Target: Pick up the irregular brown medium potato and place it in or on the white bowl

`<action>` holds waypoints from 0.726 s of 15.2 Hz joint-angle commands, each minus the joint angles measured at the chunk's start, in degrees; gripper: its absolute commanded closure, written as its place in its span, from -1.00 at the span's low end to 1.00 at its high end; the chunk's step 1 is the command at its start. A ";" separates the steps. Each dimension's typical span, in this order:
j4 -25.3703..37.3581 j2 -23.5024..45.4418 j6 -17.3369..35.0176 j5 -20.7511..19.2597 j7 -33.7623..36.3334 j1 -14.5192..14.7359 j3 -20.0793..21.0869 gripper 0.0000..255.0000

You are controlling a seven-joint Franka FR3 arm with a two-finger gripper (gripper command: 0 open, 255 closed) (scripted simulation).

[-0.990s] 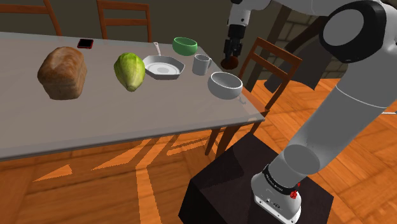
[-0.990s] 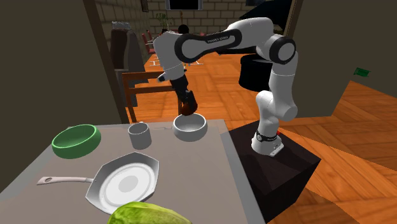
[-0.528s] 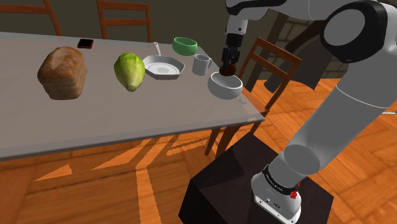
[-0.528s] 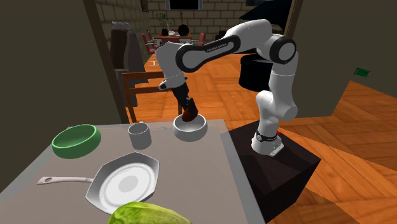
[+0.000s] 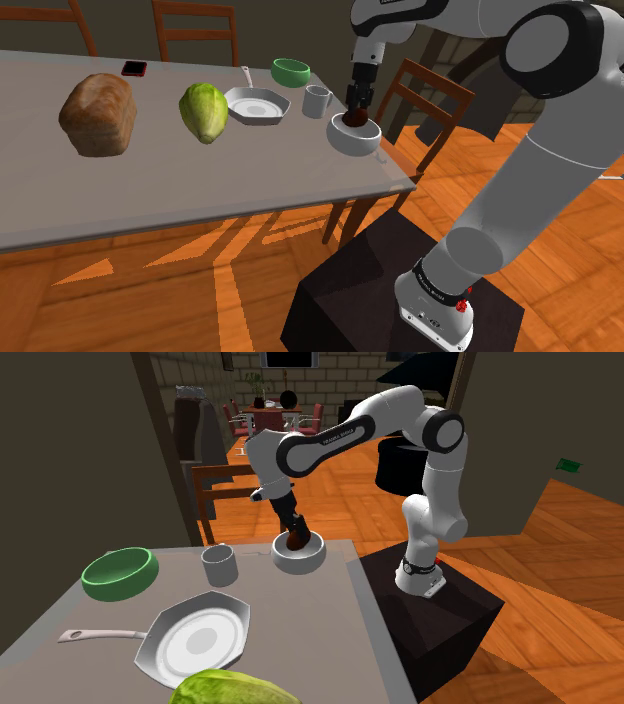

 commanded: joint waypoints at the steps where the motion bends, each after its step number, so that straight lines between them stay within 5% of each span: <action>1: -0.09 -0.03 0.07 0.00 0.00 0.00 0.00 1.00; 4: -0.08 -0.03 0.06 0.00 0.00 0.00 0.00 1.00; 5: -0.08 -0.03 0.06 0.00 0.00 0.00 0.00 -1.00; 11: 2.36 0.47 -1.90 0.05 -0.04 -0.12 -0.09 -1.00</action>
